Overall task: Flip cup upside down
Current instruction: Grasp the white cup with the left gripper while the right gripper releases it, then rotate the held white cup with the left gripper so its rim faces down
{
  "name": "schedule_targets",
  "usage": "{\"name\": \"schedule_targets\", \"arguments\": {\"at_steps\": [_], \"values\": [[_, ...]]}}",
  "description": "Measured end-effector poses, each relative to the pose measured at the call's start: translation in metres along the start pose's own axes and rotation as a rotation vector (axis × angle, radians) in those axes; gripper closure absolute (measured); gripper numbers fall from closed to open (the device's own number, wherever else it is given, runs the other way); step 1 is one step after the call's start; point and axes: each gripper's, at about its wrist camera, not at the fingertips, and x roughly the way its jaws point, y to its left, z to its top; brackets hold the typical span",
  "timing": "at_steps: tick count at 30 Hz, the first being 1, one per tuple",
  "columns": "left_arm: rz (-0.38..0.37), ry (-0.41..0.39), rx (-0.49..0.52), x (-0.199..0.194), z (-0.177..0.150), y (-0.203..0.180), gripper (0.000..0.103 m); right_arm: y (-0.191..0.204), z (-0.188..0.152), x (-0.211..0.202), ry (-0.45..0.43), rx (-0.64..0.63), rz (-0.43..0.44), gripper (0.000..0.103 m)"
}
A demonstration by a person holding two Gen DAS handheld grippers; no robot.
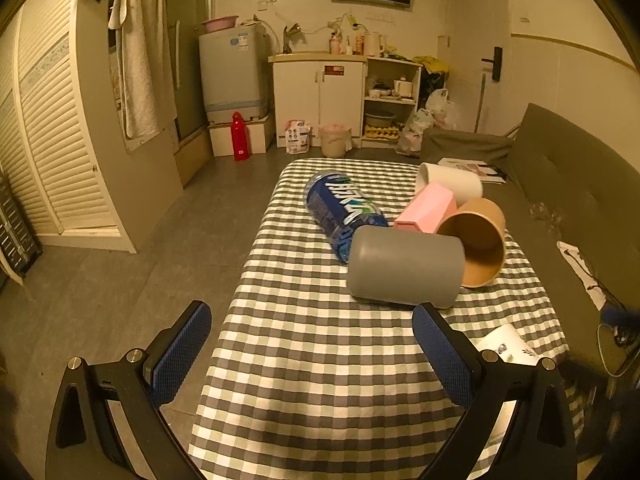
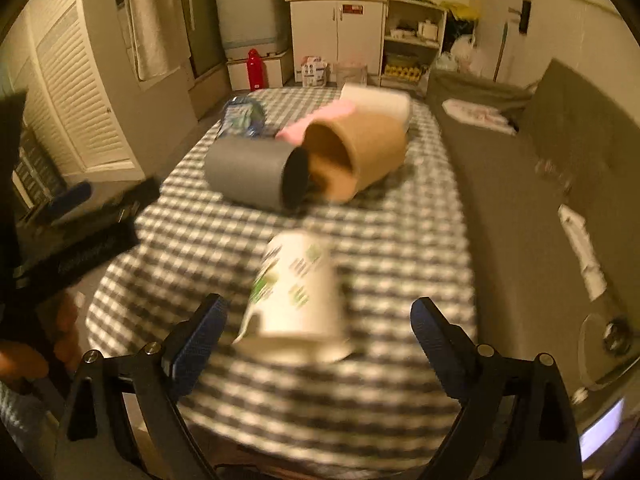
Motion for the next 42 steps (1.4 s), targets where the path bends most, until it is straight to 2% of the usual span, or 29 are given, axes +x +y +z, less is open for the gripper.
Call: {"name": "schedule_targets", "arguments": {"at_steps": [6,10,19,28,33,38,41,42], "values": [[-0.044,0.003,0.06,-0.012,0.003,-0.025,0.0,-0.033,0.03,0.002,-0.032,-0.014,-0.065,0.01],[-0.07,0.049,0.076,-0.01,0.006,-0.049,0.0,-0.059,0.025,0.012,0.005,0.047,-0.039,0.01],[-0.122,0.271,0.097,0.025,0.001,-0.107,0.001,-0.084,0.028,0.015,0.0,0.062,-0.067,0.01],[-0.16,0.428,0.061,0.053,0.005,-0.123,0.002,-0.098,0.032,0.012,-0.009,0.101,-0.066,0.01],[-0.169,0.502,0.038,0.071,0.004,-0.129,0.013,-0.102,0.033,0.01,-0.013,0.111,-0.072,0.01],[-0.19,0.601,-0.003,0.088,-0.005,-0.131,0.03,-0.109,0.033,0.002,-0.029,0.135,-0.064,0.01],[-0.22,0.627,-0.005,0.088,-0.007,-0.134,0.041,-0.111,0.033,-0.003,-0.037,0.142,-0.063,0.01],[-0.22,0.628,0.001,0.087,-0.006,-0.135,0.041,-0.112,0.033,-0.004,-0.039,0.145,-0.062,0.01]]}}
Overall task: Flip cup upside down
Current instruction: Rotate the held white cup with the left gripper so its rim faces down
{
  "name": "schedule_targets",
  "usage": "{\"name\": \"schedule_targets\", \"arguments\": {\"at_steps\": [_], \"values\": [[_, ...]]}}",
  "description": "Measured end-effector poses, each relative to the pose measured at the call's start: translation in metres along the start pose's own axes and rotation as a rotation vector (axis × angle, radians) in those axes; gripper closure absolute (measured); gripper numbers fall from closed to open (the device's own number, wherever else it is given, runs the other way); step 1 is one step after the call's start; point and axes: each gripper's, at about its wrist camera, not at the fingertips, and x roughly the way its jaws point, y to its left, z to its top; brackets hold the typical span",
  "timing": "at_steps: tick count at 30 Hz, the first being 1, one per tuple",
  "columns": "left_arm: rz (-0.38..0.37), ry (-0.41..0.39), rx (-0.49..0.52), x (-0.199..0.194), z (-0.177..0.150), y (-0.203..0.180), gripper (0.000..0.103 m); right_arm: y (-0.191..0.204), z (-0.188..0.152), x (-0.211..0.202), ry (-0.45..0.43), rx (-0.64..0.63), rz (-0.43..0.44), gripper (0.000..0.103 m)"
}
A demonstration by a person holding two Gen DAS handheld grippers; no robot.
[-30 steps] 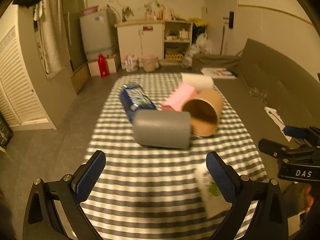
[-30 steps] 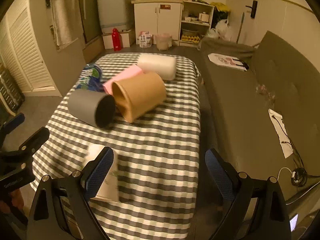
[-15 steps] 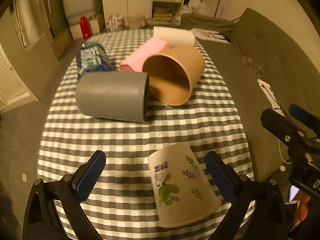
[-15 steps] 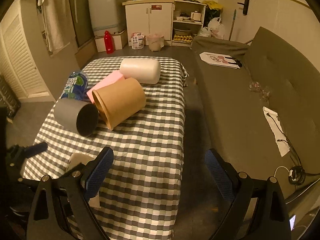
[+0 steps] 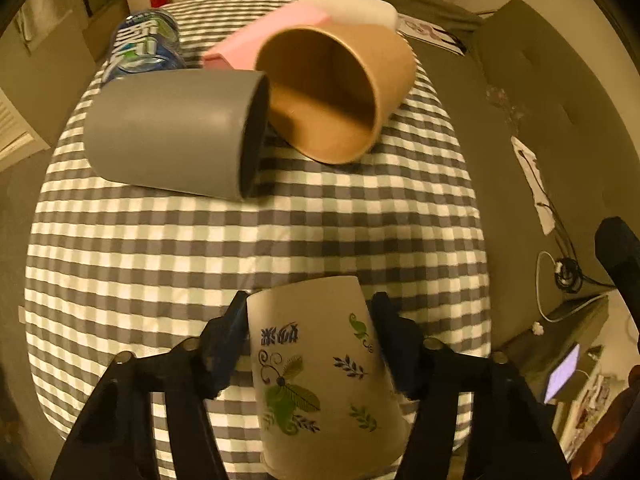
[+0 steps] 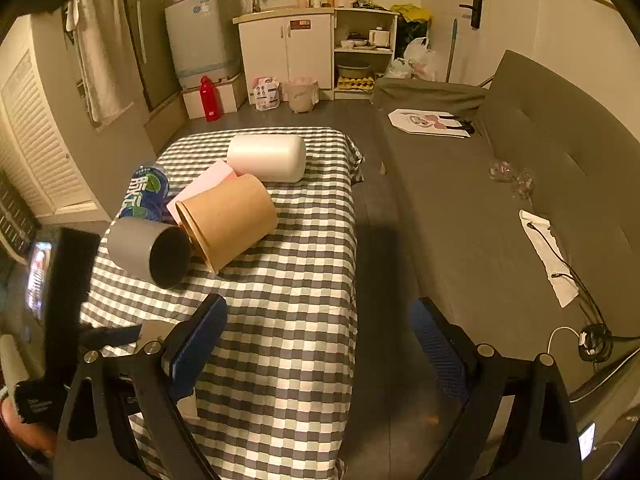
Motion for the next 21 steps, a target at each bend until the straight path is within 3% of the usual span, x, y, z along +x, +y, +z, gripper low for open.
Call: {"name": "schedule_targets", "arguments": {"at_steps": [5,12,16,21], "values": [[0.025,-0.06,0.017,-0.013,0.006,-0.005,0.041,-0.002,0.0,-0.005,-0.007,0.013,0.007,0.01],[0.117,-0.248,0.047,-0.04,0.014,-0.004,0.041,0.0,-0.003,-0.01,-0.013,0.01,0.009,0.01],[0.201,-0.363,0.04,-0.04,0.006,0.001,0.042,0.002,-0.004,-0.01,-0.011,0.006,0.012,0.01],[0.208,-0.481,0.04,-0.045,-0.017,0.009,0.042,0.005,-0.004,-0.008,-0.012,0.0,0.006,0.01]]}}
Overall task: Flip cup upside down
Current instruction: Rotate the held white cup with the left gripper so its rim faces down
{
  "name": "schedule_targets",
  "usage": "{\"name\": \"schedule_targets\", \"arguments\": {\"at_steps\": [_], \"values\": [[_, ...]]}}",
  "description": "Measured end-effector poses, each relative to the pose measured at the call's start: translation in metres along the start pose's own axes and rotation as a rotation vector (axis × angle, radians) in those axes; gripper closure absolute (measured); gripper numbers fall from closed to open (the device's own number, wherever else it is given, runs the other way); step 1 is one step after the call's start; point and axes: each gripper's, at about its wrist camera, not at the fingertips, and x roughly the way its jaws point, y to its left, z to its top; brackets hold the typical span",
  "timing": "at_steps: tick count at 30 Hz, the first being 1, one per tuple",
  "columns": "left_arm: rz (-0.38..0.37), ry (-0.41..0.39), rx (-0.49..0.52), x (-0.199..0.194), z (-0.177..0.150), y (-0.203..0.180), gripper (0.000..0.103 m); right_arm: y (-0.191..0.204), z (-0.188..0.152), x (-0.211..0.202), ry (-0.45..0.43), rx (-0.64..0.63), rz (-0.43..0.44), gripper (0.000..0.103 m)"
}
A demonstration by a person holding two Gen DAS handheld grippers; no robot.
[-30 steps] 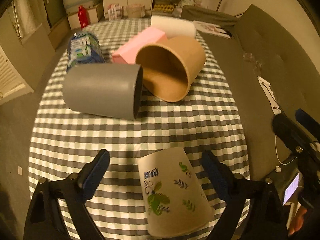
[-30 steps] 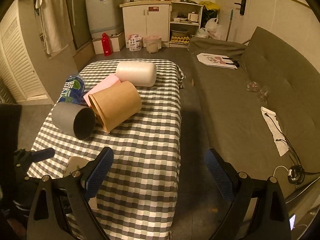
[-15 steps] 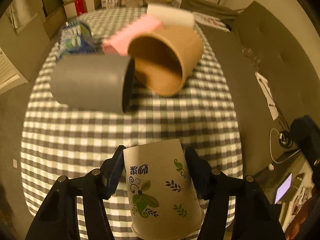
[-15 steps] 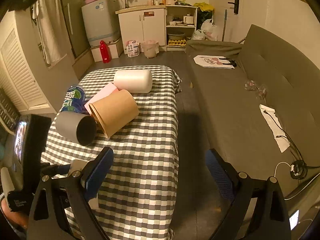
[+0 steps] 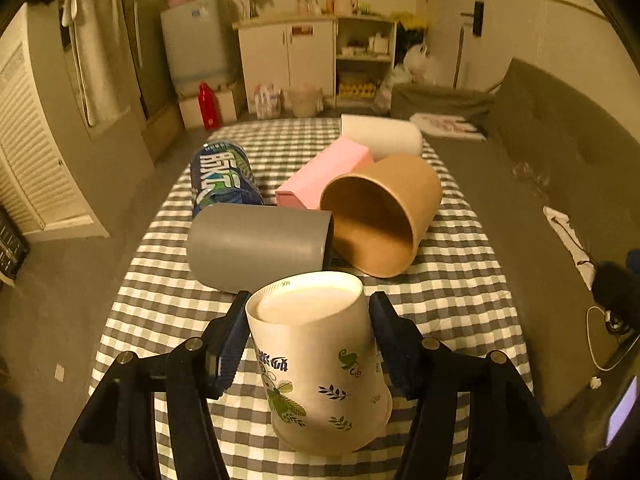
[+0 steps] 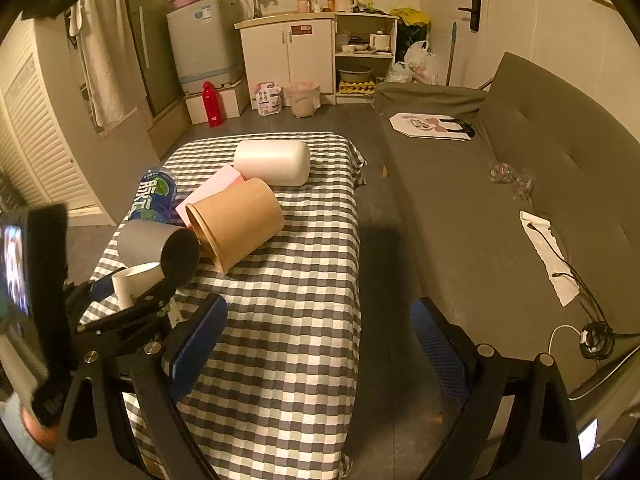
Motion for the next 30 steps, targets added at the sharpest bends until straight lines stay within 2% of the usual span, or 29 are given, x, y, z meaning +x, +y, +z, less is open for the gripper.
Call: {"name": "schedule_targets", "arguments": {"at_steps": [3,8,9,10,11,18,19,20,22,30], "values": [[-0.005,-0.01,0.017,-0.01,-0.011,-0.002,0.042,0.0,0.0,0.003,0.009,0.001,-0.002,0.01],[-0.036,0.041,0.033,-0.011,-0.033,-0.005,0.041,0.001,0.0,0.006,0.019,0.004,0.001,0.01],[-0.03,0.043,0.036,-0.01,-0.036,-0.005,0.038,0.001,0.0,0.006,0.02,0.003,0.001,0.01],[-0.01,0.044,0.035,-0.009,-0.039,-0.005,0.029,0.001,-0.001,0.006,0.02,0.002,0.001,0.01],[0.007,0.046,0.03,-0.007,-0.041,-0.005,0.023,0.002,-0.001,0.005,0.019,0.0,0.001,0.01],[-0.058,0.079,-0.034,0.002,-0.056,0.006,0.024,0.001,-0.002,0.002,0.014,0.004,-0.001,0.01],[-0.058,0.081,-0.032,0.003,-0.057,0.006,0.025,0.001,-0.002,0.002,0.014,0.004,0.0,0.01],[-0.062,0.08,-0.032,0.003,-0.057,0.006,0.031,0.001,-0.002,0.002,0.014,0.004,0.001,0.01],[-0.093,0.068,-0.043,0.005,-0.057,0.006,0.036,0.002,-0.002,0.0,0.014,0.001,0.002,0.01],[-0.101,-0.006,-0.022,0.007,-0.041,-0.004,0.037,0.003,-0.003,-0.001,0.014,-0.005,0.002,0.01]]}}
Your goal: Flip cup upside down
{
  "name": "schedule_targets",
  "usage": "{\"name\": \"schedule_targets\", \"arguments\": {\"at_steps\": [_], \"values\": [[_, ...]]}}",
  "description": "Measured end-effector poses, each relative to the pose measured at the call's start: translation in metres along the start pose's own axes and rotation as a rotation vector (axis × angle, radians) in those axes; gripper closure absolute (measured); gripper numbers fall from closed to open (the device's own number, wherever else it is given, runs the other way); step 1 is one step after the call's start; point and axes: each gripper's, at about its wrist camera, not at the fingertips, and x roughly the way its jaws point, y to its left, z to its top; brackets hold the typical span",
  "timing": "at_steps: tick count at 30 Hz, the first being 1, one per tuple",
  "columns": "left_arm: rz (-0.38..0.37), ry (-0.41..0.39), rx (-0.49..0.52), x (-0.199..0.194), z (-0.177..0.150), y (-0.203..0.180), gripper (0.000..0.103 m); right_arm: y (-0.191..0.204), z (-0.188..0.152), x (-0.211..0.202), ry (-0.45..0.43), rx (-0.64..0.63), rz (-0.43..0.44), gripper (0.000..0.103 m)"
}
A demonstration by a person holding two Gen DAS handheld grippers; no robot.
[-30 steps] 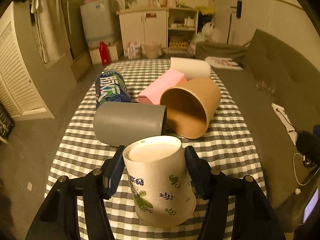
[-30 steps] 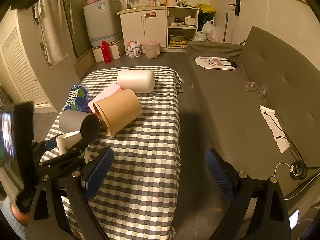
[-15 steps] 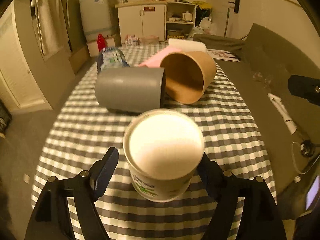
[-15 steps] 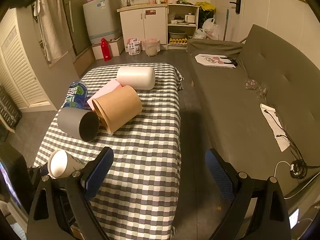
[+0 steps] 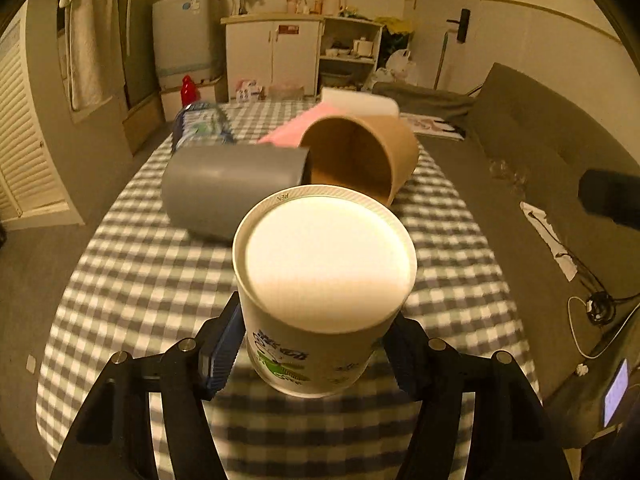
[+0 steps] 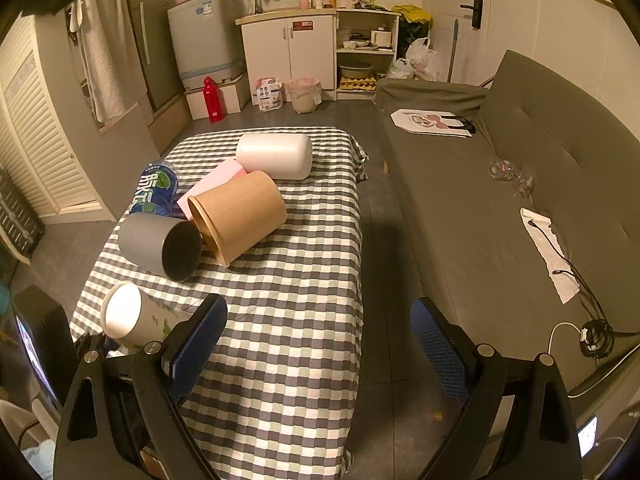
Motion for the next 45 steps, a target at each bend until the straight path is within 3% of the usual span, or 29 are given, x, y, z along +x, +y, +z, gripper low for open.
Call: {"name": "schedule_targets", "arguments": {"at_steps": [12,15,17,18,29,38,45], "values": [[0.007,-0.002,0.011,0.027,0.007,-0.005,0.036,0.0,-0.001,0.003,0.009,-0.011,-0.002,0.01],[0.005,-0.002,0.009,0.028,0.007,-0.005,0.033,-0.001,0.0,0.004,0.013,-0.004,-0.004,0.01],[0.016,0.011,0.013,0.028,0.006,-0.005,0.019,-0.003,0.001,0.005,0.012,0.001,-0.002,0.01],[0.026,0.007,0.014,0.026,0.006,-0.005,0.019,-0.003,0.001,0.005,0.011,0.004,-0.001,0.01],[0.013,-0.07,0.018,-0.027,0.016,0.021,0.018,0.002,0.002,-0.011,-0.065,0.0,0.04,0.01],[-0.005,-0.19,0.019,-0.085,0.038,0.051,0.018,0.017,-0.001,-0.029,-0.136,-0.032,0.061,0.01],[-0.005,-0.223,-0.008,-0.104,0.029,0.073,0.018,0.04,-0.015,-0.042,-0.179,-0.055,0.106,0.01]]}}
